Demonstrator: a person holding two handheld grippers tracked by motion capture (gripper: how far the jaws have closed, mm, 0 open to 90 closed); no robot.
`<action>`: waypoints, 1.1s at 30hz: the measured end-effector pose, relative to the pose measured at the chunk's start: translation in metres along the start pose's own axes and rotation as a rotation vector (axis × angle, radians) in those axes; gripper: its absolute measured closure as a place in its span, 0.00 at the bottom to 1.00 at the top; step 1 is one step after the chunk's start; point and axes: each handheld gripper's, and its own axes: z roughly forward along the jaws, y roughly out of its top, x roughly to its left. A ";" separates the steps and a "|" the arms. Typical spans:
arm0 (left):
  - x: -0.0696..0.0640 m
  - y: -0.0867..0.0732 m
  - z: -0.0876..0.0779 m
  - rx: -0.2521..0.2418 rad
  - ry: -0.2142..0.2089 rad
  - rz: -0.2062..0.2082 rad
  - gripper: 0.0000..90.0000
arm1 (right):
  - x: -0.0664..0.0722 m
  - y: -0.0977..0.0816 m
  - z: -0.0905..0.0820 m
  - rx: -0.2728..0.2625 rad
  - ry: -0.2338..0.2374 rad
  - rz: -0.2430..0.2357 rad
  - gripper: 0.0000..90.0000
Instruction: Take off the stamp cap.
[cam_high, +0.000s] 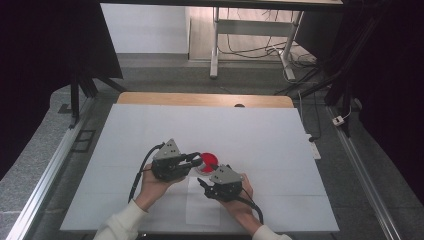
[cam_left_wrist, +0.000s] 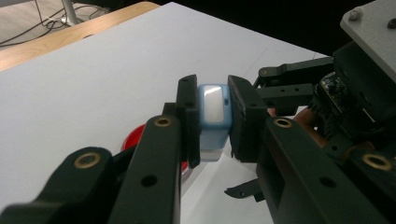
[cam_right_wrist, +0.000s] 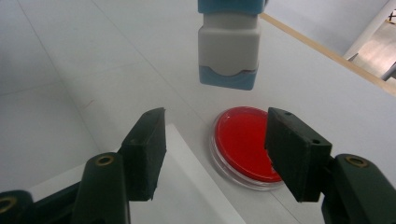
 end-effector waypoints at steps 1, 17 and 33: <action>0.000 0.000 0.000 0.000 -0.001 -0.001 0.83 | 0.000 0.000 0.000 0.001 -0.009 -0.006 0.45; -0.003 -0.004 0.006 0.008 0.005 -0.010 0.83 | 0.003 0.003 0.001 -0.002 -0.042 -0.014 0.48; -0.006 -0.007 0.011 0.016 0.019 -0.030 0.83 | 0.001 0.002 0.000 -0.004 -0.064 -0.005 0.54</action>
